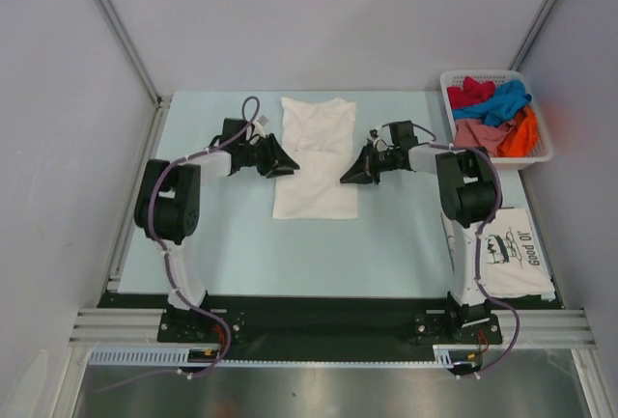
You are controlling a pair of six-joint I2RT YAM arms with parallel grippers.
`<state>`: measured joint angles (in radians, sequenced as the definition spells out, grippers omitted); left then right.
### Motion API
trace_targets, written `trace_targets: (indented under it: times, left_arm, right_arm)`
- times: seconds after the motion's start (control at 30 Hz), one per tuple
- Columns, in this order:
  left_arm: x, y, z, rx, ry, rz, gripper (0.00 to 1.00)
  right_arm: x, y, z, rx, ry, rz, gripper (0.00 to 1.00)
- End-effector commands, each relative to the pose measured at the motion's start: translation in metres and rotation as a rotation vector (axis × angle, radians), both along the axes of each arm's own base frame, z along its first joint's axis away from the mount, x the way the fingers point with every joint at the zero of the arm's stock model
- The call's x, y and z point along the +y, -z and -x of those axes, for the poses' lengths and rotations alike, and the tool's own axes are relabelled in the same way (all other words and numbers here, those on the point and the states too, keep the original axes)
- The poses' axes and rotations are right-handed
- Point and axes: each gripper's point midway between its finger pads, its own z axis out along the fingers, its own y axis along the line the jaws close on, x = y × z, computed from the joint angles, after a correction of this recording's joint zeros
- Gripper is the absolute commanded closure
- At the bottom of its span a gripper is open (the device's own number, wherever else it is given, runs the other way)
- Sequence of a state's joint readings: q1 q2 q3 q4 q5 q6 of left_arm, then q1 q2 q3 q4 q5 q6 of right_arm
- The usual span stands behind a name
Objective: Fold and stack the t-shirts
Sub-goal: Fold the tshirt
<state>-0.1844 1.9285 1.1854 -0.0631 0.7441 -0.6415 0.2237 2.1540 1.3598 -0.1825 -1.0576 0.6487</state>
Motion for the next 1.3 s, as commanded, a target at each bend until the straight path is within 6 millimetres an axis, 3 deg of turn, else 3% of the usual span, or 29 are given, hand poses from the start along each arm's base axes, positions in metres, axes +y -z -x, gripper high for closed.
trace_targets:
  times: [0.0,0.03,0.2,0.37,0.5,0.6,0.63,0.73,0.77,0.8,0.83,0.87,0.93,0.97,1.0,1.03,1.07,1.1,1.17,1.27]
  left_arm:
    - [-0.009,0.01,-0.03,0.008,-0.026,0.078,0.6]
    - [-0.01,0.019,-0.041,0.005,-0.029,0.067,0.6]
    - [-0.005,0.036,-0.074,-0.01,-0.036,0.034,0.61]
    - [0.018,0.033,-0.106,-0.035,-0.108,0.031,0.61]
    - [0.032,0.037,-0.112,-0.01,-0.131,0.003,0.6]
    - [0.043,0.02,-0.108,-0.049,-0.127,-0.043,0.57]
    - [0.047,0.002,-0.107,-0.08,-0.13,-0.057,0.57]
    - [0.063,-0.011,-0.087,-0.036,-0.186,-0.106,0.55]
    - [0.068,-0.025,-0.071,-0.044,-0.208,-0.115,0.54]
    - [0.069,-0.028,-0.062,-0.035,-0.224,-0.117,0.51]
    - [0.071,-0.016,-0.04,0.031,-0.253,-0.115,0.49]
    - [0.069,-0.031,-0.03,0.006,-0.267,-0.099,0.47]
    - [0.067,-0.032,-0.008,0.044,-0.306,-0.065,0.44]
    - [0.065,-0.012,0.017,0.102,-0.306,-0.069,0.43]
    - [0.063,-0.022,0.027,0.078,-0.306,-0.058,0.41]
    - [0.062,-0.01,0.045,0.119,-0.307,-0.063,0.4]
    - [0.059,-0.011,0.051,0.106,-0.295,-0.061,0.38]
    - [0.058,-0.015,0.055,0.08,-0.284,-0.061,0.37]
    - [0.06,-0.012,0.056,0.022,-0.23,-0.108,0.3]
    - [0.063,-0.003,0.047,0.015,-0.136,-0.187,0.27]
  right_arm:
    - [0.017,0.007,-0.039,0.022,0.074,-0.071,1.0]
    - [0.02,0.014,-0.051,0.016,0.08,-0.074,1.0]
    - [0.028,0.032,-0.074,0.038,0.13,-0.093,1.0]
    - [0.009,0.041,-0.105,0.037,0.246,-0.05,1.0]
    - [-0.01,0.039,-0.126,-0.018,0.313,0.052,0.94]
    - [-0.023,0.031,-0.124,-0.044,0.288,0.144,0.87]
    - [-0.027,0.021,-0.119,-0.04,0.282,0.163,0.87]
    - [-0.044,0.013,-0.101,-0.05,0.265,0.287,0.76]
    - [-0.049,-0.009,-0.097,-0.086,0.272,0.306,0.73]
    - [-0.055,-0.007,-0.087,-0.069,0.285,0.356,0.7]
    - [-0.059,-0.001,-0.07,-0.034,0.29,0.38,0.69]
    - [-0.06,-0.015,-0.059,-0.045,0.296,0.376,0.68]
    - [-0.061,-0.017,-0.039,-0.024,0.306,0.379,0.66]
    - [-0.063,0.0,-0.014,0.037,0.296,0.393,0.65]
    - [-0.06,-0.015,-0.008,0.005,0.305,0.372,0.65]
    - [-0.061,-0.012,0.004,0.019,0.304,0.372,0.64]
    - [-0.062,-0.003,0.023,0.045,0.297,0.378,0.63]
    - [-0.061,-0.01,0.029,0.018,0.298,0.362,0.62]
    - [-0.058,-0.004,0.05,0.037,0.268,0.341,0.62]
    - [-0.057,-0.007,0.059,-0.007,0.243,0.329,0.62]
